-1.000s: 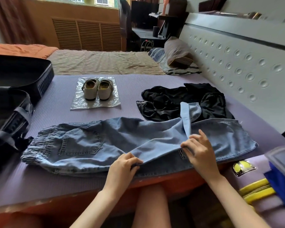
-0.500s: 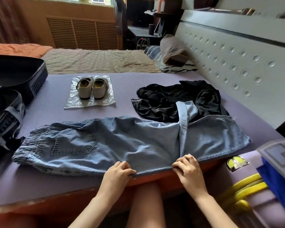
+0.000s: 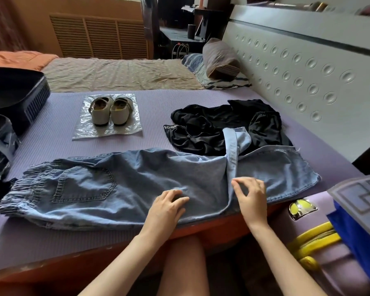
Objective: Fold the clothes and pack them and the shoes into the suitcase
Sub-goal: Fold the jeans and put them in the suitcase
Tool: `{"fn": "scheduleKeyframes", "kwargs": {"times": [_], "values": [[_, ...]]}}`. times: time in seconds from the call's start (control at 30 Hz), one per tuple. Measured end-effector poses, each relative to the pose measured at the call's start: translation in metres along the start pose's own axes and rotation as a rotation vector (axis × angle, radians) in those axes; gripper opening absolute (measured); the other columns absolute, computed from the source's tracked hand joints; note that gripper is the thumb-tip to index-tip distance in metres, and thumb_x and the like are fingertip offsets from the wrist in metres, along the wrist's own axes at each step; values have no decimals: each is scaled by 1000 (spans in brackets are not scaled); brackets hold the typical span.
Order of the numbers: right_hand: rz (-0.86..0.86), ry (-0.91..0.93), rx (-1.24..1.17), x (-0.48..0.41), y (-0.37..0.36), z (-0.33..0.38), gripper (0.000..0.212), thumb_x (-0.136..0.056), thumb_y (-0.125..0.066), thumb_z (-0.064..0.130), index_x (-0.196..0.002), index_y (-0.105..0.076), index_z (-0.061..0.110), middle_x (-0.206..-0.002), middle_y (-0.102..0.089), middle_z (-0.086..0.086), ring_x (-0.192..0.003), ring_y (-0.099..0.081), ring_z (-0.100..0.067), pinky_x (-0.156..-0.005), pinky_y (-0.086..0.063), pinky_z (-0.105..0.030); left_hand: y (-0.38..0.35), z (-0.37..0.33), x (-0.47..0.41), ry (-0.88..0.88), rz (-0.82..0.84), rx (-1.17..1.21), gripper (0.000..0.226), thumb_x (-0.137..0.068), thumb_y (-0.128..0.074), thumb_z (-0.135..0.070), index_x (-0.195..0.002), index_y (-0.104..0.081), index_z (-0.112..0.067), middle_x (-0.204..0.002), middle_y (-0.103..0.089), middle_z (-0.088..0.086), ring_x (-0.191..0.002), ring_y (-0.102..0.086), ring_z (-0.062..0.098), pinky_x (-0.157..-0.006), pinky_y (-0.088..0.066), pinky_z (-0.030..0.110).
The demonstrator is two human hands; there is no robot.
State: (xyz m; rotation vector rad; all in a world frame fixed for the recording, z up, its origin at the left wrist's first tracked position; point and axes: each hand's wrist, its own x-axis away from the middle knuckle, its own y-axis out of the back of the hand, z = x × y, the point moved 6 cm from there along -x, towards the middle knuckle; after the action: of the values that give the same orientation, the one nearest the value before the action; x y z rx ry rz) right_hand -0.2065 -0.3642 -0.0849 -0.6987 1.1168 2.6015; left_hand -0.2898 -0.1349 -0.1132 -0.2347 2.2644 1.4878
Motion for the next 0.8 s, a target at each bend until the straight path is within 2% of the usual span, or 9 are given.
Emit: {"fn": "scheduleKeyframes", "kwargs": {"times": [0.07,0.17,0.23,0.3,0.43,0.53,0.6,0.7,0.8], "values": [[1,-91,41,-24,-2,-7,18,-84,-69,26,-99,-71,15,-95,-70,-2,-99,-49,-24,-84,-38,-29,-13,-9,-11,-25,51,-74,32,-78,-59,-32,-108,-70,-27,-117,-65,0,-105,-63,21,-86,-53,37],[25,-218,80,-56,-9,-12,26,-85,-67,36,-102,-69,16,-93,-70,-1,-100,-48,-24,-79,-41,-34,-39,-9,-15,55,227,-191,49,-79,-35,-47,-116,-65,-33,-121,-65,3,-112,-61,20,-90,-49,40],[64,-276,114,-71,-19,-16,32,-84,-66,43,-102,-68,17,-94,-69,-1,-102,-48,-26,-76,-42,-35,-56,-5,-7,51,279,-239,55,-81,-33,-49,-130,-51,-33,-133,-56,6,-125,-51,23,-106,-31,44],[111,-339,144,-80,-31,-20,36,-82,-66,47,-102,-66,17,-97,-69,-2,-105,-48,-27,-78,-42,-35,-68,-2,3,9,262,-283,59,-85,-33,-47,-141,-37,-29,-145,-42,9,-135,-33,25,-111,-11,45],[148,-471,164,-87,-54,-37,37,-80,-68,46,-104,-65,17,-108,-66,-10,-109,-50,-30,-83,-41,-35,-73,0,5,-37,194,-303,62,-87,-34,-46,-146,-31,-27,-150,-32,8,-140,-20,25,-111,-9,46],[50,-510,77,-87,-52,-42,20,-82,-67,33,-95,-65,17,-102,-67,-11,-102,-55,-31,-80,-44,-35,-77,3,6,-42,174,-289,65,-88,-34,-47,-149,-21,-28,-153,-25,8,-141,-18,25,-111,-10,46],[-84,-514,-30,-85,-30,-42,14,-85,-62,25,-93,-64,13,-94,-69,-9,-93,-60,-31,-76,-47,-36,-78,5,6,-35,162,-279,62,-91,-30,-48,-149,-18,-29,-153,-22,7,-141,-18,25,-112,-10,45],[-292,-503,-169,-69,15,-47,13,-88,-60,18,-98,-61,9,-87,-67,-6,-81,-61,-25,-70,-46,-32,-78,6,6,-16,171,-280,55,-99,-10,-48,-149,-17,-29,-155,-18,7,-141,-17,25,-112,-8,45],[-339,-542,-156,-36,36,-72,24,-86,-62,14,-108,-56,10,-88,-68,-8,-82,-62,-28,-72,-46,-35,-78,6,6,-15,180,-288,55,-98,-12,-48,-149,-18,-29,-155,-18,8,-141,-17,25,-112,-9,46]]}}
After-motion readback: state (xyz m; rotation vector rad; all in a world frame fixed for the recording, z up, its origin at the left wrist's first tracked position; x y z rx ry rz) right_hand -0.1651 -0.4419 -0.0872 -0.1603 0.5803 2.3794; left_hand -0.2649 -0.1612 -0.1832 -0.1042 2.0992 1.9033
